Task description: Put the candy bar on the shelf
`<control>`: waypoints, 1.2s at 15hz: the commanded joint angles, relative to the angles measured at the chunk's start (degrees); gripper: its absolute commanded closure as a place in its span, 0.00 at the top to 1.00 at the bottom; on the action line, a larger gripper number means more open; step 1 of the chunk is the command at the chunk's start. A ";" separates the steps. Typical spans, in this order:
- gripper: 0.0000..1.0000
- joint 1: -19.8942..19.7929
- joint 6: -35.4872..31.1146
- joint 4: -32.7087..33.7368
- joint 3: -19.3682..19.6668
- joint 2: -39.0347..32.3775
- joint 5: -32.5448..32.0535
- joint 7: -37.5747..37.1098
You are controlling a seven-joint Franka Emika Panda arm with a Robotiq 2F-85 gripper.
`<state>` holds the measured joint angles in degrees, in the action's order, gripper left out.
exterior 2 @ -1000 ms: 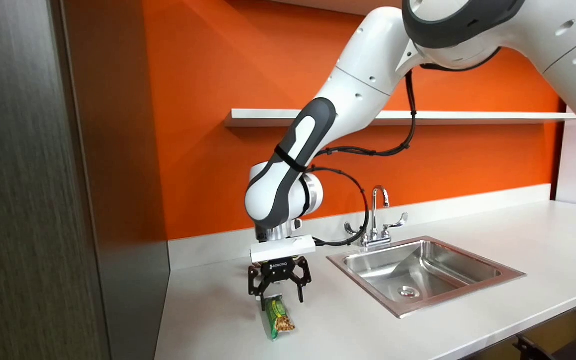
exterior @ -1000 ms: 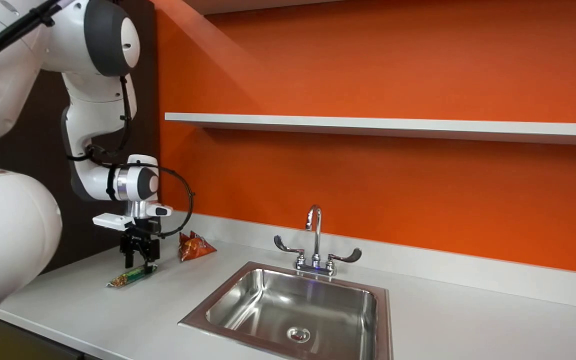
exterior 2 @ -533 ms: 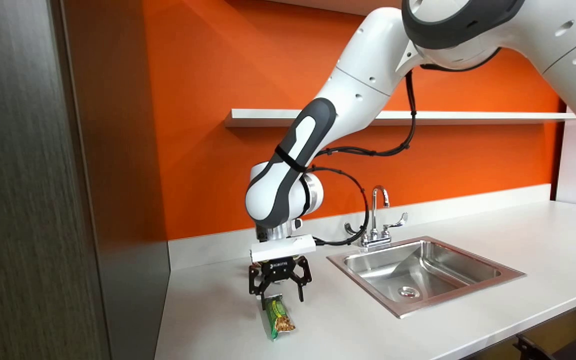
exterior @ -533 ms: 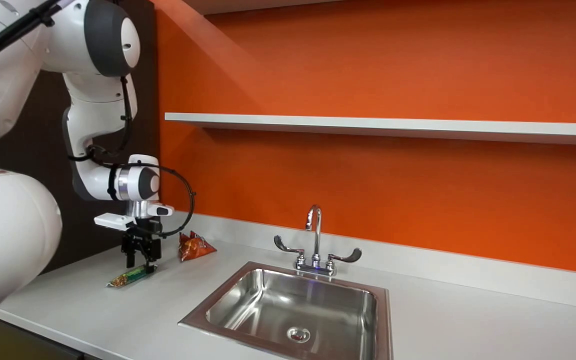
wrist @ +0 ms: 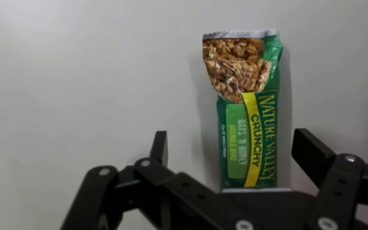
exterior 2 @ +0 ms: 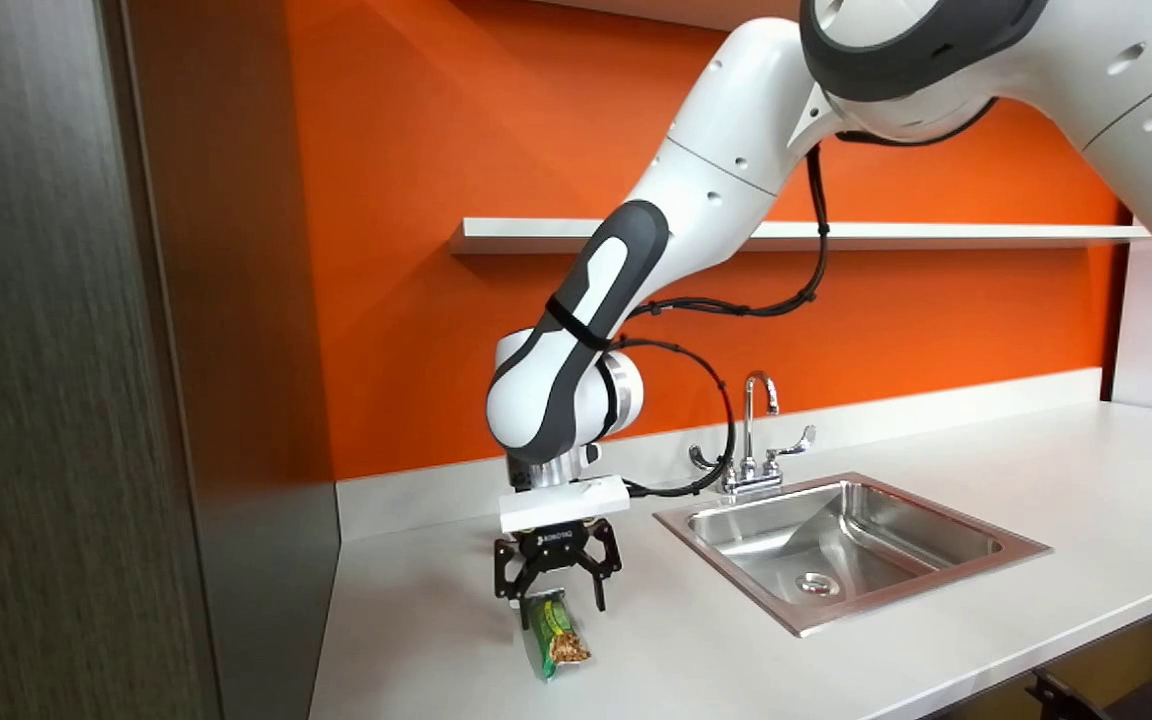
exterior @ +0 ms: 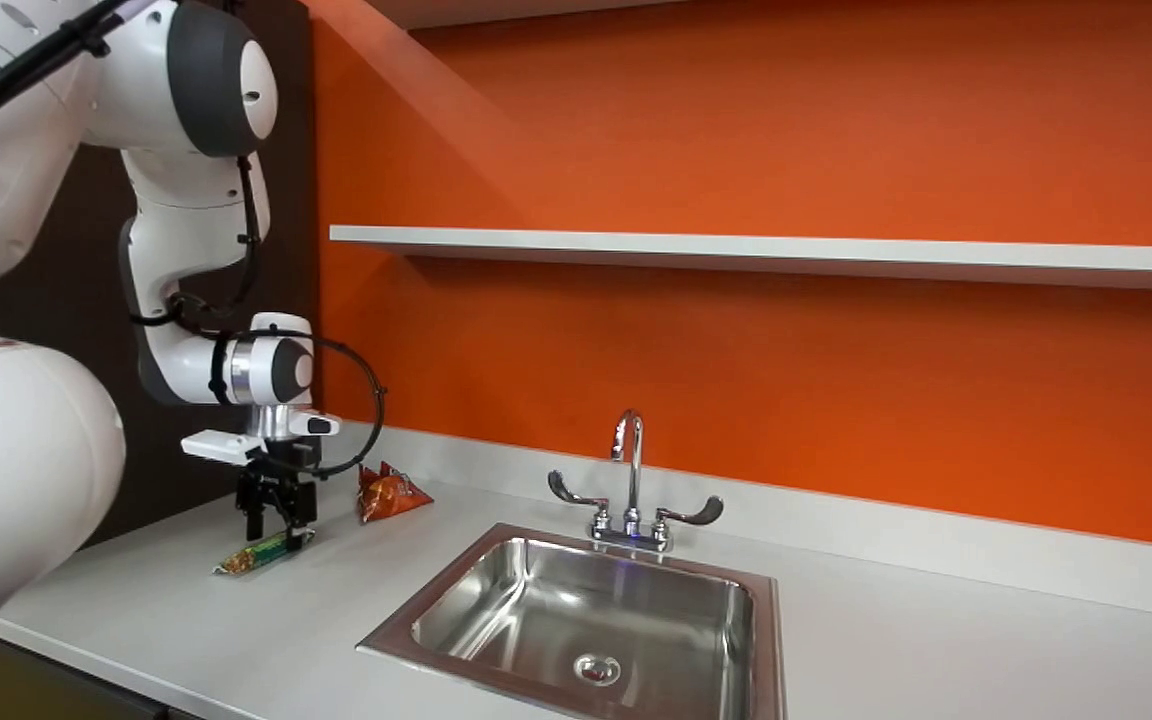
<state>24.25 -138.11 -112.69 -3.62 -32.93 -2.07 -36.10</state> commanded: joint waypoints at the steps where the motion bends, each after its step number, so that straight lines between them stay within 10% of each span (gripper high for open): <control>1: 0.75 0.72 0.48 1.08 0.43 -0.57 -0.98 -1.29; 9: 0.18 1.06 0.44 1.15 0.30 -0.98 -0.99 -1.17; 18: 0.18 1.26 0.85 0.63 0.93 -0.10 -1.42 -1.83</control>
<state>24.83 -138.10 -112.61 -3.59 -33.31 -2.11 -36.10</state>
